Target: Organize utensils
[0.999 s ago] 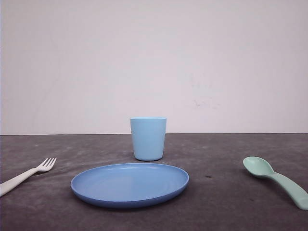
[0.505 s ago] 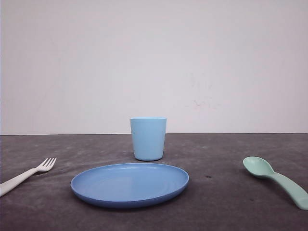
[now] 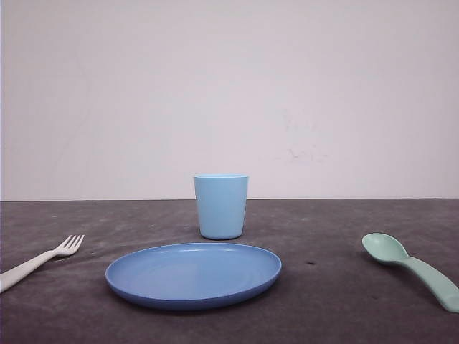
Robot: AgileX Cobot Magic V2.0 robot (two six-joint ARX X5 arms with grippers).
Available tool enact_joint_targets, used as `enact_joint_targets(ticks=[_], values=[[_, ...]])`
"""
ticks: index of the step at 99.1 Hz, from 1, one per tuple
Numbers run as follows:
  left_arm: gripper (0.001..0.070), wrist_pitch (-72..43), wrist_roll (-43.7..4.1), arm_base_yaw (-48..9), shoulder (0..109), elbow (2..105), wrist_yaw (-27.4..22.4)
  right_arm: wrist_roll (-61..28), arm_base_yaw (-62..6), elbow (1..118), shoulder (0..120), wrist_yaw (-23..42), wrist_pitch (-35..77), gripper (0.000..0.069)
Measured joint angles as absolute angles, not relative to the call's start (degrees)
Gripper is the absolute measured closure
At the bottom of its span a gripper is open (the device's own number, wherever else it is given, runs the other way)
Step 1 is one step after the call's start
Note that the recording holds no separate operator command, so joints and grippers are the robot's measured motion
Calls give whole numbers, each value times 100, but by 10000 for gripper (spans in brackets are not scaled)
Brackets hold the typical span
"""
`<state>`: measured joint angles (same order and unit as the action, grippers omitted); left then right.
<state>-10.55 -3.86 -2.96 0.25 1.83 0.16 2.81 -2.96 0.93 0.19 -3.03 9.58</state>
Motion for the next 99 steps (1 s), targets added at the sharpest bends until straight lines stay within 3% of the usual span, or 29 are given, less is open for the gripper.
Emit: enact_joint_targets(ticks=[99], values=[[684,-1050,-458,-296,25,183,16,576,-296,93,19,-344,969,690]])
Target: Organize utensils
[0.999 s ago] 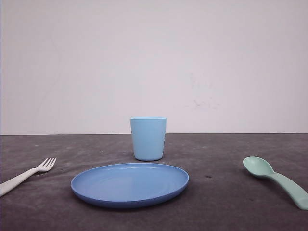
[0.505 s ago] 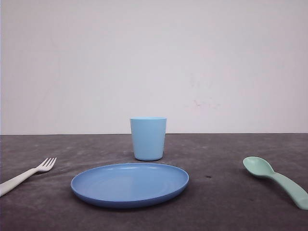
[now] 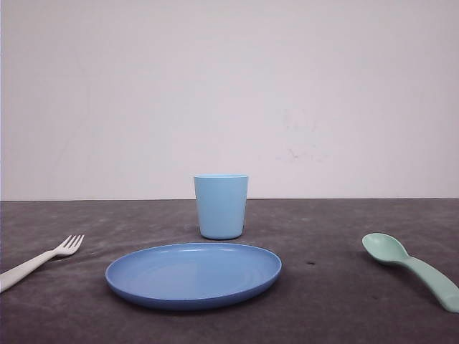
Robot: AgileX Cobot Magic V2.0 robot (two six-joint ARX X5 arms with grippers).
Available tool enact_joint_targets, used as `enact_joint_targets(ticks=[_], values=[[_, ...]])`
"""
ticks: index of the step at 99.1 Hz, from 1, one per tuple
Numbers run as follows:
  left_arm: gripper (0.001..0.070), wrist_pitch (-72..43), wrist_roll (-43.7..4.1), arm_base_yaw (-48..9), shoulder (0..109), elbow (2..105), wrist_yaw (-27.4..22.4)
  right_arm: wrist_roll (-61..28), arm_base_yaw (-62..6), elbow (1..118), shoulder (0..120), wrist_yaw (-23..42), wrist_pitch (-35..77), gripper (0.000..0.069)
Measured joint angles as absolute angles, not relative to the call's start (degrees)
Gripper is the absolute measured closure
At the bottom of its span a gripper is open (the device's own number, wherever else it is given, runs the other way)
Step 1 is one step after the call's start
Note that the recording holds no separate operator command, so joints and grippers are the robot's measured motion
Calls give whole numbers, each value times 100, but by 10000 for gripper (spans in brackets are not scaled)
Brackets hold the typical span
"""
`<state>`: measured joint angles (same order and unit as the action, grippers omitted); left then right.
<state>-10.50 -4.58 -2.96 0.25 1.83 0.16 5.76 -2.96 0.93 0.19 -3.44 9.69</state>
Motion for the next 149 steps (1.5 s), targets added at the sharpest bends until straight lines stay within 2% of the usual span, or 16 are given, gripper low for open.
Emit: enact_joint_targets(ticks=[18,32,56,73,101,117,135,149], values=[[684,-631,-1026,-296,25,187,-34,1026,-296,119,19,-366,847,690],[684,-449,-1444,-298,34,460,-353,1422,-296,617,27,-480,816,690],[684,-790,-1621,-301,364,1820,-427,1767,-296,2128,390,-602,1317,690],[684,-1927,-1535,-301,1070,2982,-626,1754,-296,3371,1072,-615,2165,690],[684,-3468,-888,-301,2526,4563,-687,1210,-296,4954,2536,-648,3588,690],[684,-3820,-600,-303,3192,4746,-692,943,-311,5098,3277,-718,3929,690],[684,-4023,-491,-364,3785,4746,-690,711,-327,5098,4180,-727,4412,690],[684,-4051,-414,-381,4119,4746,-624,574,-327,5098,4786,-475,4672,690]])
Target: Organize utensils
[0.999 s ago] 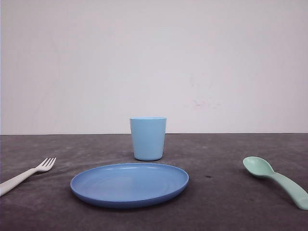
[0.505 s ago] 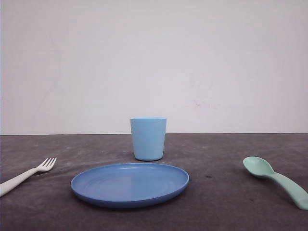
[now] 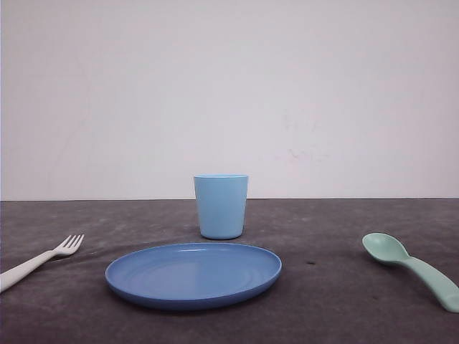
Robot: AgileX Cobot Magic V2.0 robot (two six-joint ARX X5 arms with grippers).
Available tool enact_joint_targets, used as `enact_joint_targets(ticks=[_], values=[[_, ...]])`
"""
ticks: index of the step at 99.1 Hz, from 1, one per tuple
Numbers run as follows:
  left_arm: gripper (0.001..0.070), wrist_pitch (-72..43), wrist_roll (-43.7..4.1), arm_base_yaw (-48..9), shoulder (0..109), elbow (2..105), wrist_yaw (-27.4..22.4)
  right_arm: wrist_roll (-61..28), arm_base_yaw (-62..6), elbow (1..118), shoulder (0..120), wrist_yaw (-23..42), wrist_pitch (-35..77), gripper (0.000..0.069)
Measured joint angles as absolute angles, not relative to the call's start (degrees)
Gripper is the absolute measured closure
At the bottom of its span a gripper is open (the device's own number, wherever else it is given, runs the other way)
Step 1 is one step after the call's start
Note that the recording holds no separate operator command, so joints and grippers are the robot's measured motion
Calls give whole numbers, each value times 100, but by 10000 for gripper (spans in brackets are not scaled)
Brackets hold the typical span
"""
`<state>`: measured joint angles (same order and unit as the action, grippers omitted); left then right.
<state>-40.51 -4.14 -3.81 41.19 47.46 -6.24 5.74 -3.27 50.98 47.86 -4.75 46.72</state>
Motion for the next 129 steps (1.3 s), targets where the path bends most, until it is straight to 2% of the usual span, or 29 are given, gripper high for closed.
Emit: enact_joint_targets(ticks=[21,53,59,64,75,82,88,96,129], values=[[684,-4206,-305,-379,4353,4746,-596,469,-327,5098,5301,-443,4698,690],[679,-4357,-252,-379,4351,4746,-596,456,-327,5098,5341,-443,4718,679],[657,-4392,-252,-379,4351,4746,-596,447,-327,5098,5341,-443,4718,620],[596,-4412,-252,-379,4351,4746,-596,447,-327,5098,5341,-443,4718,531],[342,-4418,-255,-379,4351,4746,-596,445,-327,5098,5341,-443,4718,298],[203,-4418,-257,-381,4351,4746,-600,447,-327,5098,5341,-443,4718,184],[148,-4418,-279,-381,4351,4746,-628,443,-327,5098,5341,-443,4718,105],[123,-4418,-349,-390,4383,4746,-681,440,-327,5098,5341,-445,4718,9],[115,-4307,-714,-1081,5210,4727,-738,429,-327,5098,5341,-447,4716,11]])
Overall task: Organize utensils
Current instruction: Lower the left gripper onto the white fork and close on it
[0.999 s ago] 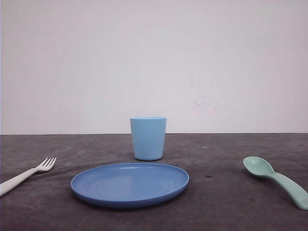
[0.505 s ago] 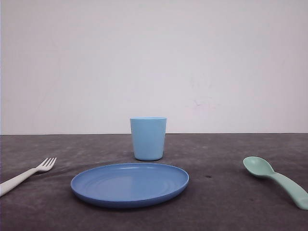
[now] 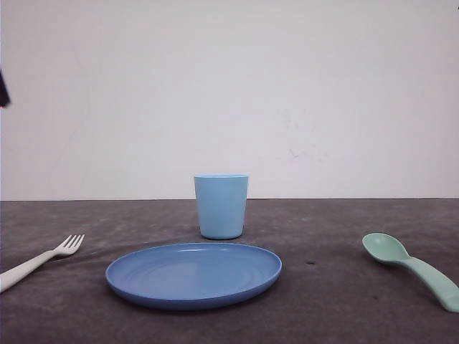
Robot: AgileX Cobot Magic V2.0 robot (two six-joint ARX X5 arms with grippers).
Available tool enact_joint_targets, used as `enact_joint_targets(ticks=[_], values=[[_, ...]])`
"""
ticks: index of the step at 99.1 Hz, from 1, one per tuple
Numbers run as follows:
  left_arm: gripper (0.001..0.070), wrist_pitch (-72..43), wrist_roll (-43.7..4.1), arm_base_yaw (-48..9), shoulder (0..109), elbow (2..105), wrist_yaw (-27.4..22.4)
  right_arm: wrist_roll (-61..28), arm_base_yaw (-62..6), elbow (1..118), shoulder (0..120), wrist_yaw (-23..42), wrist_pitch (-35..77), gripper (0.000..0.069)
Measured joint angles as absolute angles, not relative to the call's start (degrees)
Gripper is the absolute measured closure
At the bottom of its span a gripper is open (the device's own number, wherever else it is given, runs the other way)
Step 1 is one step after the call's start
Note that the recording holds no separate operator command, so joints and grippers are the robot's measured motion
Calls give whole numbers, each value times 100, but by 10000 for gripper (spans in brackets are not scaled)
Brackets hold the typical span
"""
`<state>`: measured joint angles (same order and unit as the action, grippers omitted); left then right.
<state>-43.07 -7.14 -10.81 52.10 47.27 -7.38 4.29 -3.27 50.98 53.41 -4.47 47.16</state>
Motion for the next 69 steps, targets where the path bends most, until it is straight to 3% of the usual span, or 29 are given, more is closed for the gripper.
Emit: enact_joint_targets(ticks=[54,69], values=[[116,-3070,-1129,-1988,7741,4641,-303,429,-327,5098,5341,-447,4713,11],[116,-2871,-1188,-2191,8193,4639,16,429,-327,5098,5341,-447,4713,11]])
